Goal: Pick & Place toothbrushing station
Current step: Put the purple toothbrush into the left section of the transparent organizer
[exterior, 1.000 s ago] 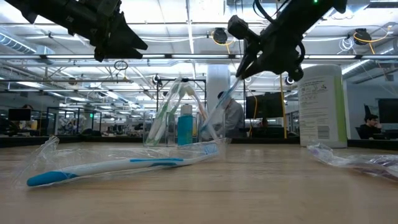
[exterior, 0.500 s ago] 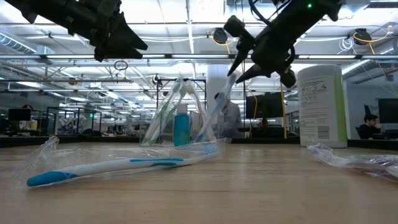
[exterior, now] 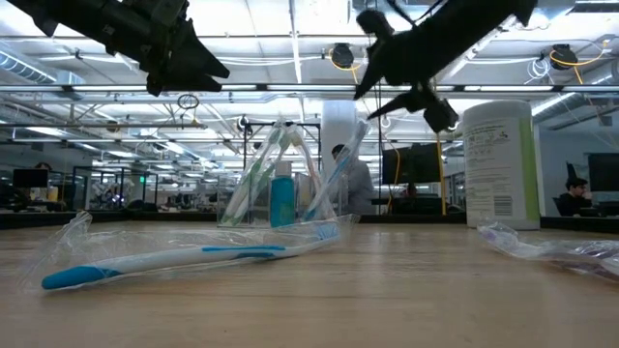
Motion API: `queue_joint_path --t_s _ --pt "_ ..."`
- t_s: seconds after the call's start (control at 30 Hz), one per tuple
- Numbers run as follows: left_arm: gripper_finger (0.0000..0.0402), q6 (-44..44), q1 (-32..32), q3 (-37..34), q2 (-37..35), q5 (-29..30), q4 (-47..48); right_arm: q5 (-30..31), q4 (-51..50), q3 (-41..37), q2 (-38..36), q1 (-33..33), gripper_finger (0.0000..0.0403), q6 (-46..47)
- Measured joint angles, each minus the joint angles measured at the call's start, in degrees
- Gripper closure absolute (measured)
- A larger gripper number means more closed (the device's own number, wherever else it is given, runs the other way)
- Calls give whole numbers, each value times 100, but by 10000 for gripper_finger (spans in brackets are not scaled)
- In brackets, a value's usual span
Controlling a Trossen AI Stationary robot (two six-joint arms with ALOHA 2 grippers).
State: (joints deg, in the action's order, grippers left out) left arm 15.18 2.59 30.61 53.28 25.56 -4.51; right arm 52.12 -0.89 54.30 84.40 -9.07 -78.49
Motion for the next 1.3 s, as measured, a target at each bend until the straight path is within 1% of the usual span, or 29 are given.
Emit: queue_joint_path --t_s 0.17,0.23,0.33,0.43,0.53,0.63,0.73,0.87,0.97,1.03,1.1,1.2,1.3 --pt "188 2 0 0 0 0 4 23 -324 0 -359 -403 255 2164" --pt "188 3 2 0 1 -2 3 22 -647 0 -582 -589 258 3180" --pt "188 48 2 0 0 -4 3 -65 -1185 0 -900 -887 259 4966" --pt "188 209 2 0 1 -94 2 -503 -1552 0 -1154 -1139 258 6771" --pt "188 300 4 -1 2 -617 -23 -1020 -1575 0 -1259 -1306 257 7970" --pt "188 371 72 -2 134 -1106 -380 -1358 -1569 0 -1261 -1403 258 8459" --pt "188 442 281 -2 402 -1295 -851 -1348 -1565 0 -1212 -1423 259 8514" --pt "188 302 671 -2 868 -1515 -1523 -1349 -1565 0 -1137 -1419 257 8792" --pt "188 505 935 6 1214 -1528 -1720 -1379 -1567 0 -1070 -1419 258 9165" --pt "188 878 1085 90 1359 -1529 -1604 -1554 -1569 0 -1044 -1414 259 9467" --pt "188 1069 1279 192 1437 -1512 -1516 -1847 -1565 0 -1045 -1413 258 9614" --pt "188 944 1663 393 1547 -1439 -1481 -2228 -1571 0 -1043 -1413 257 9392" --pt "188 752 2058 730 1571 -1019 -1221 -2228 -1559 0 -1045 -1418 256 9175"
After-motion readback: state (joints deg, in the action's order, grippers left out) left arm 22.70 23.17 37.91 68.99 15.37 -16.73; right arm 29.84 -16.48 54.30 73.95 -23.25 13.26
